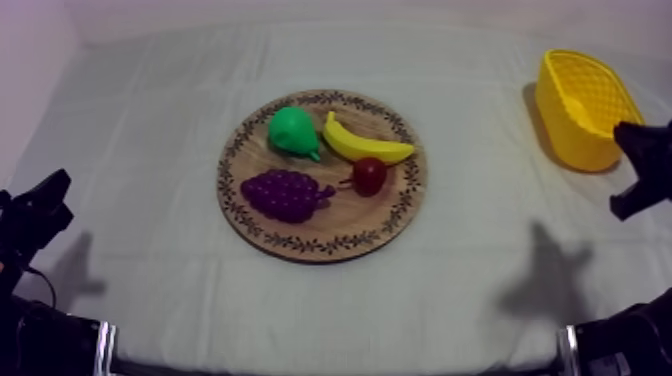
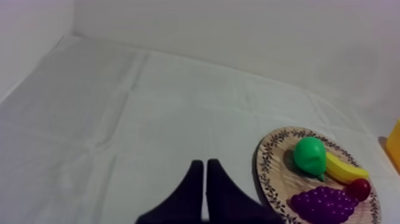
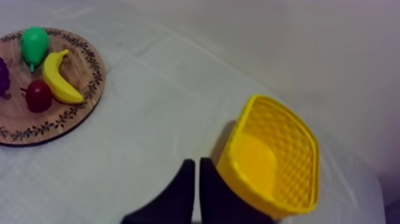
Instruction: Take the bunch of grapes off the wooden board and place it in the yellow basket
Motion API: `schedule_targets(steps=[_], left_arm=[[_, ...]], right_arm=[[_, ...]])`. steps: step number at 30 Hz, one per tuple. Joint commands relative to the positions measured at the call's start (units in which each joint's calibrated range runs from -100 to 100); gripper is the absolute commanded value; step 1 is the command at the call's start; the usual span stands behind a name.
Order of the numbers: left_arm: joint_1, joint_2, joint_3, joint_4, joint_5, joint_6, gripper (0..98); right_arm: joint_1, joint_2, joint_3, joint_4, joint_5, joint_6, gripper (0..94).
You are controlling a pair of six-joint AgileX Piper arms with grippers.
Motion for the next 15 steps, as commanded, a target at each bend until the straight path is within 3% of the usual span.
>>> schedule_targets(steps=[1,9,15], left_arm=[[-0.01,0.0,-0.04,-0.04,-0.03,0.02,0.1],[-0.01,0.0,-0.04,-0.04,-0.03,0.02,0.1],[-0.01,0.0,-0.04,-0.04,-0.03,0.02,0.1]], right_arm=[[-1.44,7.6,-8.83,0.34,0.83,0.48,0.4],[-5.09,23.37,-26.43,0.79,4.7,1.29,0.4],[-9.44,35.29,-41.49,1.84,11.31,1.05,0.4]])
